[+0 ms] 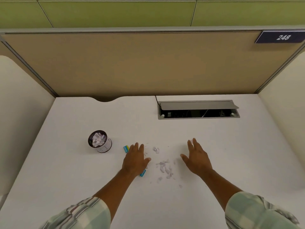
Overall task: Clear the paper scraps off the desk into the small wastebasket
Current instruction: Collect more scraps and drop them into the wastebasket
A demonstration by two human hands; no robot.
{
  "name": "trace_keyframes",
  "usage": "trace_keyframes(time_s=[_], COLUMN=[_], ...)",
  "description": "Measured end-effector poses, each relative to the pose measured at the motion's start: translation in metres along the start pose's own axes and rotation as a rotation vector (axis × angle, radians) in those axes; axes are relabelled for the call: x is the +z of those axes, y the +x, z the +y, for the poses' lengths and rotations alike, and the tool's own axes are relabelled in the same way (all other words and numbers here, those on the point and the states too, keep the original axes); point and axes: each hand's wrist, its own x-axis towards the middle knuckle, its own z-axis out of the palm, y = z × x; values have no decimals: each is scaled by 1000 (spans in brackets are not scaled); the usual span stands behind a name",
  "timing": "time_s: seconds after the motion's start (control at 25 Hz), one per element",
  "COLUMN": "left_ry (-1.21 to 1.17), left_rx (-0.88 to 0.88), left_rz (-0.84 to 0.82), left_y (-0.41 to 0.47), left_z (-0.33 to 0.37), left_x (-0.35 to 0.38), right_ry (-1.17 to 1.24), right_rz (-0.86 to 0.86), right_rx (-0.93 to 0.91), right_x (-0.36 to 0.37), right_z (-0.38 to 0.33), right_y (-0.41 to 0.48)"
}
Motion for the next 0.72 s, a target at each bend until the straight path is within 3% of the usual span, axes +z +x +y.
trace_keyframes(time_s=[0.12, 0.36, 0.72], left_ry=[-15, -121, -124], left_rx=[-48, -132, 46], left_rz=[-93, -86, -83], left_y=[10, 17, 15], left_z=[4, 6, 18], left_x=[12, 33, 43], right_ry=[28, 150, 17], right_rz=[-34, -143, -227], right_rx=[65, 113, -203], right_x=[-7, 8, 44], right_z=[14, 1, -86], right_y=[25, 47, 46])
